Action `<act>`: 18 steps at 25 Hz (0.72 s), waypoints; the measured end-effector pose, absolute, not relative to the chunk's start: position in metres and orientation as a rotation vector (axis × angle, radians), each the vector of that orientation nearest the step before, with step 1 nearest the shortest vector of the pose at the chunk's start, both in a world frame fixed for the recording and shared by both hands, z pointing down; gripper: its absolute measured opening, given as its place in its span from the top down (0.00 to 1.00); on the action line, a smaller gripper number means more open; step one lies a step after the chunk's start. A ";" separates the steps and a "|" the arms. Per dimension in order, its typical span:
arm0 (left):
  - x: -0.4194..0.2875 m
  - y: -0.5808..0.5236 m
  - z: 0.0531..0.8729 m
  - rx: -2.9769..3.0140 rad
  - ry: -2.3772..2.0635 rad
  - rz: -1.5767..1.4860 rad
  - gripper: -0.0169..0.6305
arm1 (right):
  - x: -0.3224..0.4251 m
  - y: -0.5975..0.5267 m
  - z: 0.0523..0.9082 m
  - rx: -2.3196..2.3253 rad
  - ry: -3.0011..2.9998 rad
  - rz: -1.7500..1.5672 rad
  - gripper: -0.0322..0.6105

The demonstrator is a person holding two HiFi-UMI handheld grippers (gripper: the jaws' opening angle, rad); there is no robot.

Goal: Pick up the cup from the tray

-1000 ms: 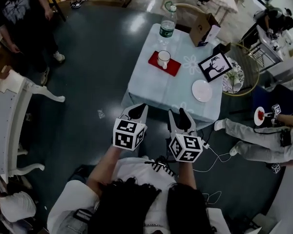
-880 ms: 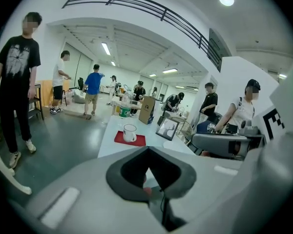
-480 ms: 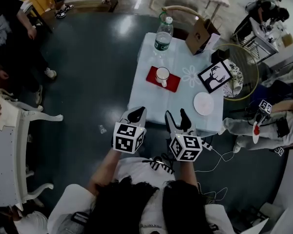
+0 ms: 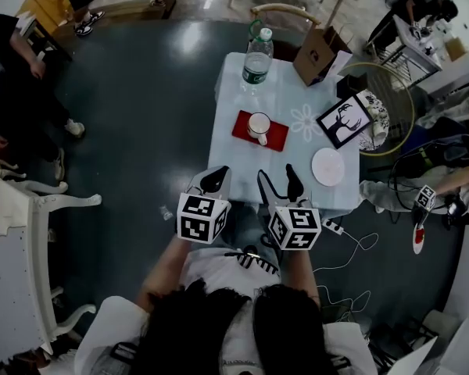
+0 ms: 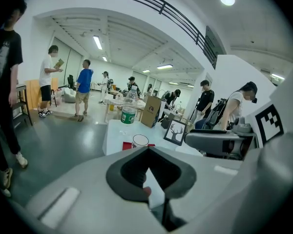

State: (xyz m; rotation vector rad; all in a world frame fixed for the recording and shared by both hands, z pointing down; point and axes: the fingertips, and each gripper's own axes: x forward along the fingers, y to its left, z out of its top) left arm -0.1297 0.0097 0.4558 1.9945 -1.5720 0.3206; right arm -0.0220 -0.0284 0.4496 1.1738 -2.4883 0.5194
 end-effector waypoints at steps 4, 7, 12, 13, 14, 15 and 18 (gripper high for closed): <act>-0.137 -0.005 0.459 1.980 -1.590 0.312 0.97 | -0.028 -0.050 0.451 1.159 -2.498 0.503 0.44; -0.142 -0.018 0.462 1.956 -1.604 0.298 0.97 | -0.033 -0.065 0.453 1.140 -2.504 0.473 0.43; -0.147 -0.038 0.468 1.924 -1.616 0.295 0.97 | -0.041 -0.089 0.465 1.112 -2.509 0.448 0.39; -0.148 -0.042 0.470 1.917 -1.619 0.297 0.97 | -0.042 -0.094 0.467 1.109 -2.511 0.440 0.38; -0.149 -0.046 0.472 1.909 -1.623 0.300 0.97 | -0.044 -0.100 0.470 1.105 -2.515 0.431 0.37; -0.150 -0.049 0.474 1.901 -1.627 0.304 0.97 | -0.046 -0.105 0.473 1.100 -2.520 0.420 0.37; -0.153 -0.057 0.483 1.874 -1.649 0.330 0.97 | -0.051 -0.122 0.484 1.086 -2.522 0.384 0.34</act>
